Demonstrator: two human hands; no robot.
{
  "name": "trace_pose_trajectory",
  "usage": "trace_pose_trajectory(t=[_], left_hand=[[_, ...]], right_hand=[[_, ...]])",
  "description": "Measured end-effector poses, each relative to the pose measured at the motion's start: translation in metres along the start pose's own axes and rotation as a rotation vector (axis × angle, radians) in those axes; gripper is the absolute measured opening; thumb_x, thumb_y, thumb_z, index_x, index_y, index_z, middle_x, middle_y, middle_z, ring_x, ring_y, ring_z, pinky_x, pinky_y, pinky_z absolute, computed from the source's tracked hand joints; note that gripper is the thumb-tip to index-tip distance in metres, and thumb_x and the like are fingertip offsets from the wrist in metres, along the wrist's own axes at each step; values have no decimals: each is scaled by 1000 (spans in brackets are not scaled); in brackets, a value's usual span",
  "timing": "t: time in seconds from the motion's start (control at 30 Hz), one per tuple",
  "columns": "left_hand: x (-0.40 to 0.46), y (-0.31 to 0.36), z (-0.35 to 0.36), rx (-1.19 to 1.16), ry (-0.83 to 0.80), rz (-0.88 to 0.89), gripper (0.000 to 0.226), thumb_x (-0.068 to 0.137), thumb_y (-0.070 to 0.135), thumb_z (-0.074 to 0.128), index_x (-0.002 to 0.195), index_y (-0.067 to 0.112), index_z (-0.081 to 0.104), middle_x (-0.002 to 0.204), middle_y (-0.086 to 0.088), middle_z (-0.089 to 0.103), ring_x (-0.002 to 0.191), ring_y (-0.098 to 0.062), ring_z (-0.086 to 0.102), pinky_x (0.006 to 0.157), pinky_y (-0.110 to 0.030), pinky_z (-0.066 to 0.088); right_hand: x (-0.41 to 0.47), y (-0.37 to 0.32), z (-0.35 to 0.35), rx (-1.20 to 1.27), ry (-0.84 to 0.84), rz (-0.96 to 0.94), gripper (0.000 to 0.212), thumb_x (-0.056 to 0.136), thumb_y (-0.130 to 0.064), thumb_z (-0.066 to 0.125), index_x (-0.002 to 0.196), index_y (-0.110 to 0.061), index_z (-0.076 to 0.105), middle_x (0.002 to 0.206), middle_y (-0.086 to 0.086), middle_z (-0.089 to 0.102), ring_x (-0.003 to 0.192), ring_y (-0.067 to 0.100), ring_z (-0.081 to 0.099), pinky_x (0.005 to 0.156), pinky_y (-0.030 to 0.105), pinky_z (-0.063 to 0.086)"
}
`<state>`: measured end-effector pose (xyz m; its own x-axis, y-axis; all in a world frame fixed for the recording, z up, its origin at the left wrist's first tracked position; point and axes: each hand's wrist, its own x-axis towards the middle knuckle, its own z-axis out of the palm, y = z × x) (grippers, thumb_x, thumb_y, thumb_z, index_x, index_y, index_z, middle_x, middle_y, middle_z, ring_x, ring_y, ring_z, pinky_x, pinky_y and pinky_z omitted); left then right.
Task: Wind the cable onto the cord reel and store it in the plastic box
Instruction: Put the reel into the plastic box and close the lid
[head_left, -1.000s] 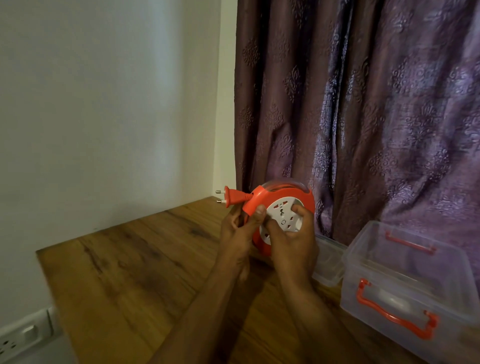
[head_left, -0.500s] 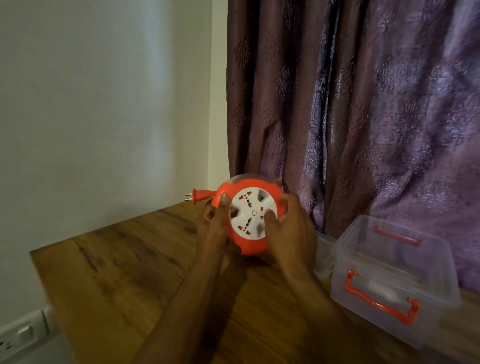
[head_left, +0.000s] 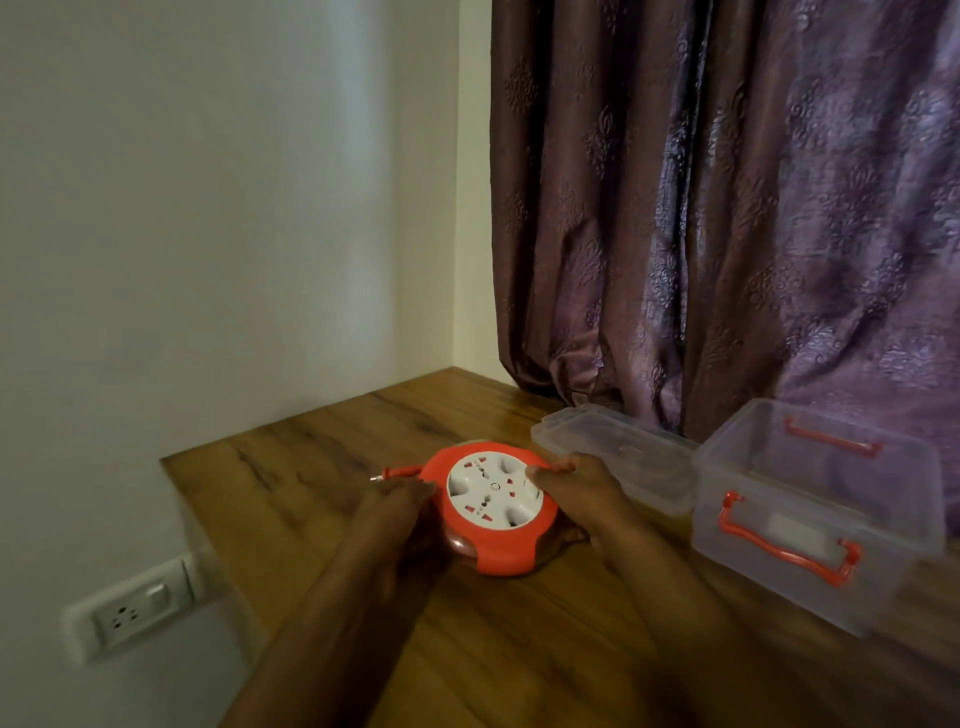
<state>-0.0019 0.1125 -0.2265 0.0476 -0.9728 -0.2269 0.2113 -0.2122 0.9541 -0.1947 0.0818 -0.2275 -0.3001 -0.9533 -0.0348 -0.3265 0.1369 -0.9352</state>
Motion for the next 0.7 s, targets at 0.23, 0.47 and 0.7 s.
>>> trace_pose_trajectory(t=[0.23,0.47,0.7], left_hand=[[6,3,-21,300,-3,85,16,92,6,65,102,-6,68,96,-24,70,76,-26,64,51,-25,57],[16,-8,-24,234,111,49,21,85,5,73,104,-2,67,85,-18,72,65,-22,68,45,-24,55],[4,-3,-25,516,155,182,9,85,12,74,88,3,74,75,-12,75,57,-16,67,50,-26,57]], right_hand=[[2,5,7,-69,111,-28,19,81,-34,67,88,-17,69,90,4,70,79,20,63,72,33,53],[-2,4,13,-90,95,-103,34,84,-16,66,118,-12,63,121,5,63,103,17,59,93,35,49],[-16,-1,10,-257,115,-216,32,85,-9,59,117,-16,64,121,3,64,111,20,58,94,36,48]])
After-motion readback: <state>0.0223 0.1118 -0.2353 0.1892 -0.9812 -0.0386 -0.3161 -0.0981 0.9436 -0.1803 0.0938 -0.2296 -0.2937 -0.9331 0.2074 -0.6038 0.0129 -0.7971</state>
